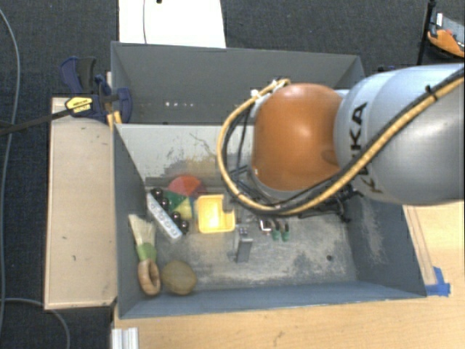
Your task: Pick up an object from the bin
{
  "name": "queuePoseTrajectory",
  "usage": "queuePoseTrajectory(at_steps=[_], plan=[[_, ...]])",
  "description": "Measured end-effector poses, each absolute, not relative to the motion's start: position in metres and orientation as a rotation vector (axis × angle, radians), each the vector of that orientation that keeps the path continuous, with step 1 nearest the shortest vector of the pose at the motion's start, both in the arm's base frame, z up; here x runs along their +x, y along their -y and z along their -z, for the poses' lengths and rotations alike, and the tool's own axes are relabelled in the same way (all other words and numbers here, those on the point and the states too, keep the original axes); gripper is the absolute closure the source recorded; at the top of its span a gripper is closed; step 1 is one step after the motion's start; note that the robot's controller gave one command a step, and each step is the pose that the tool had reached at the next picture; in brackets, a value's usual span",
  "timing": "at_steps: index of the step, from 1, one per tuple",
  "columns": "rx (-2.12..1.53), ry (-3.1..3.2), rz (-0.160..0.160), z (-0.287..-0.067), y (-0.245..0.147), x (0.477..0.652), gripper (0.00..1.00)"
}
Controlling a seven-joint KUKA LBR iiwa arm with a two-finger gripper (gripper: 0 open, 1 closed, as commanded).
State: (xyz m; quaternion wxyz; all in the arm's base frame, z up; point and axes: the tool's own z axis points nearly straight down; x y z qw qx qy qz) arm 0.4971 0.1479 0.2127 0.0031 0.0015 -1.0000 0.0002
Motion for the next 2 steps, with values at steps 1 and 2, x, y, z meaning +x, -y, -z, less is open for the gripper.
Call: queuePoseTrajectory(at_steps=[1, 2], plan=[[-0.002, 3.144, 0.002, -0.217, -0.147, 0.499, 0.00], [0.053, 3.150, 0.005, -0.177, -0.140, 0.527, 0.00]])
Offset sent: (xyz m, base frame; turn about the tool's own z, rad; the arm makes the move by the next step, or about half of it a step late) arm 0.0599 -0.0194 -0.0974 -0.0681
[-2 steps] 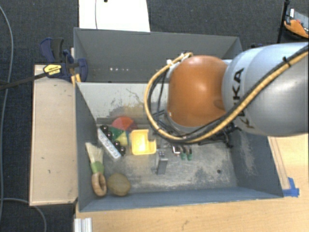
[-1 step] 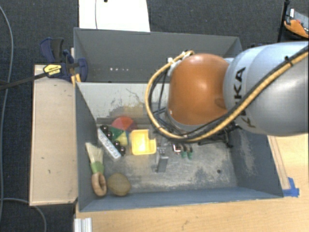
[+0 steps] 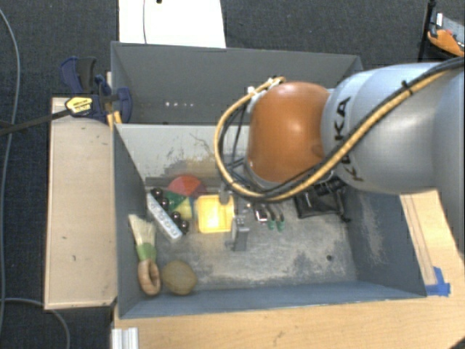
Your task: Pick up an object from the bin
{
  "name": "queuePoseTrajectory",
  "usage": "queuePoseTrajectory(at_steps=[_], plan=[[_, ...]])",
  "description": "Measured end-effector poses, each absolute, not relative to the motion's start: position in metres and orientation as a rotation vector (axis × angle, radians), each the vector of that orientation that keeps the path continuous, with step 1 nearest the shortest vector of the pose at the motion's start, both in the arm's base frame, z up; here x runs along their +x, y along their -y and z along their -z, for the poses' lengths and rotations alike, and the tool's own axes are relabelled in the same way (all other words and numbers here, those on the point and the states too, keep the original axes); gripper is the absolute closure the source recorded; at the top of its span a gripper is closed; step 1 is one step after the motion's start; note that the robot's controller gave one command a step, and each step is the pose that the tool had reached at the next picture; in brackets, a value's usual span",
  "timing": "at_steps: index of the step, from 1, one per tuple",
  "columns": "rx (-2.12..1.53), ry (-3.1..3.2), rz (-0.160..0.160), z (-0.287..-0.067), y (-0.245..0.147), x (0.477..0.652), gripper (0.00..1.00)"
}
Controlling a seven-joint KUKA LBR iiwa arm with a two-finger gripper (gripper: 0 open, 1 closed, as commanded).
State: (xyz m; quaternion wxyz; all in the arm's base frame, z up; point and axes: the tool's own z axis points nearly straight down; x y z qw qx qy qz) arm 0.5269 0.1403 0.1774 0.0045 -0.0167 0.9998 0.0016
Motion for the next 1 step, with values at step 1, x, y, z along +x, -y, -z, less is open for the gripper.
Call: queuePoseTrajectory(at_steps=[1], plan=[[-0.038, -3.133, -0.004, -0.1215, -0.1349, 0.5495, 0.00]])
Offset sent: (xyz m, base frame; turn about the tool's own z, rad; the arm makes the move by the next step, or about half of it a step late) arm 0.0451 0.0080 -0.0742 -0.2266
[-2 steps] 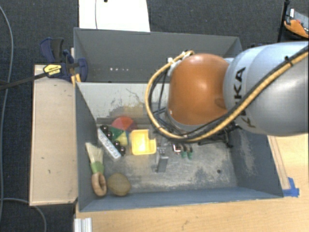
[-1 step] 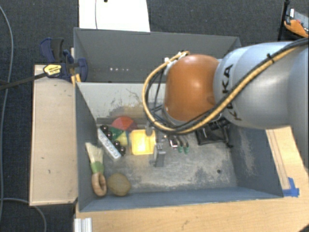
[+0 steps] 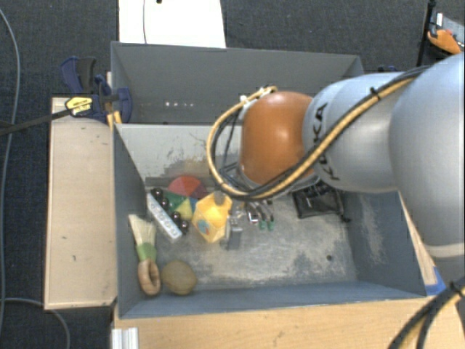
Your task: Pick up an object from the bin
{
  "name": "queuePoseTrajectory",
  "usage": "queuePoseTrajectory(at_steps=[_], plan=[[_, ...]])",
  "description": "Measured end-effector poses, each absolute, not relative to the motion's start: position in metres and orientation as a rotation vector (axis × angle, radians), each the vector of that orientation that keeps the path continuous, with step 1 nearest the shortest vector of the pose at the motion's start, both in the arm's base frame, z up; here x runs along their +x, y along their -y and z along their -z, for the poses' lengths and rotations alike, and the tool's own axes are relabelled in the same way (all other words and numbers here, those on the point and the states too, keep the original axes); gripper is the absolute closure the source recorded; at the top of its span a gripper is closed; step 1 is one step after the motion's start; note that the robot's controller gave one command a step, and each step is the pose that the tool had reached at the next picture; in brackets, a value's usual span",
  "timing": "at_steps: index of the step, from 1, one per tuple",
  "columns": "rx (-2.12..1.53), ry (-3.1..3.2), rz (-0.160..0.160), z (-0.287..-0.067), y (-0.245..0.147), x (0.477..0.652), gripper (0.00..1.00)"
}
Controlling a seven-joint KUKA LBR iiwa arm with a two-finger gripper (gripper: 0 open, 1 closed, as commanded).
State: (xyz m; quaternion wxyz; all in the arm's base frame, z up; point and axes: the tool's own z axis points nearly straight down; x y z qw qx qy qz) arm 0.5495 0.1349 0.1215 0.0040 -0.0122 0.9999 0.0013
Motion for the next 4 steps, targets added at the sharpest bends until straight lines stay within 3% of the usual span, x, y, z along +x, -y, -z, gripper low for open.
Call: queuePoseTrajectory(at_steps=[2, 3, 4], plan=[[-0.471, -3.092, -0.004, -0.081, -0.156, 0.578, 0.00], [-0.510, -3.093, -0.003, -0.078, -0.175, 0.592, 0.00], [-0.405, -3.108, -0.004, -0.074, -0.184, 0.592, 1.00]])
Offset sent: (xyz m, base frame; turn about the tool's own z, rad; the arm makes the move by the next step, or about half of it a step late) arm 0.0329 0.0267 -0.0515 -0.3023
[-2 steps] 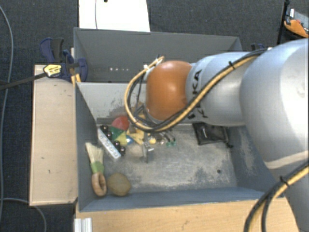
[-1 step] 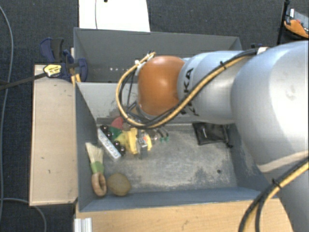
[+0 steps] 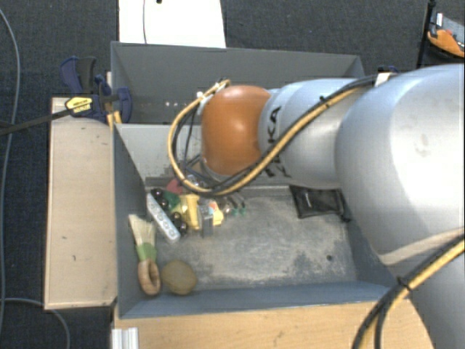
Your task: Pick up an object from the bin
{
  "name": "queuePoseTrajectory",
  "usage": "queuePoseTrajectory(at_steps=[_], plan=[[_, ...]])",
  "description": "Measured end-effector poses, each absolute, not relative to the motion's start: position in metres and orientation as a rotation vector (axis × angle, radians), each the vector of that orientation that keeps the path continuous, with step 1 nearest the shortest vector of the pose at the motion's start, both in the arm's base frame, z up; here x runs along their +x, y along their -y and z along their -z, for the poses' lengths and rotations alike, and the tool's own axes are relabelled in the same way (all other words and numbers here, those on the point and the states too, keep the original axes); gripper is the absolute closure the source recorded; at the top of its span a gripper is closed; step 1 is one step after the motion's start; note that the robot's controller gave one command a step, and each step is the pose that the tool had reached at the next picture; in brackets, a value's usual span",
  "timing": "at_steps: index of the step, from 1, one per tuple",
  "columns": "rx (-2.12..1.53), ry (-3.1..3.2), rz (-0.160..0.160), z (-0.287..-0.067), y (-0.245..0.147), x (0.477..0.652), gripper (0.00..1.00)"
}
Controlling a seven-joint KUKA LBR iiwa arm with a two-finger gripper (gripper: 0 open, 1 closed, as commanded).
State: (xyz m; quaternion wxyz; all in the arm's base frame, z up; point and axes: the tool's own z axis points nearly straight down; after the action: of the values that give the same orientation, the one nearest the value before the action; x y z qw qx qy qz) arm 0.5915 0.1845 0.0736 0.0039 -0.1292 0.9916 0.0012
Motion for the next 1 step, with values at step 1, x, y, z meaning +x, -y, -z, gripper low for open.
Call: queuePoseTrajectory(at_steps=[1], plan=[[-0.403, -3.108, -0.004, -0.0736, -0.1844, 0.5915, 1.00]])
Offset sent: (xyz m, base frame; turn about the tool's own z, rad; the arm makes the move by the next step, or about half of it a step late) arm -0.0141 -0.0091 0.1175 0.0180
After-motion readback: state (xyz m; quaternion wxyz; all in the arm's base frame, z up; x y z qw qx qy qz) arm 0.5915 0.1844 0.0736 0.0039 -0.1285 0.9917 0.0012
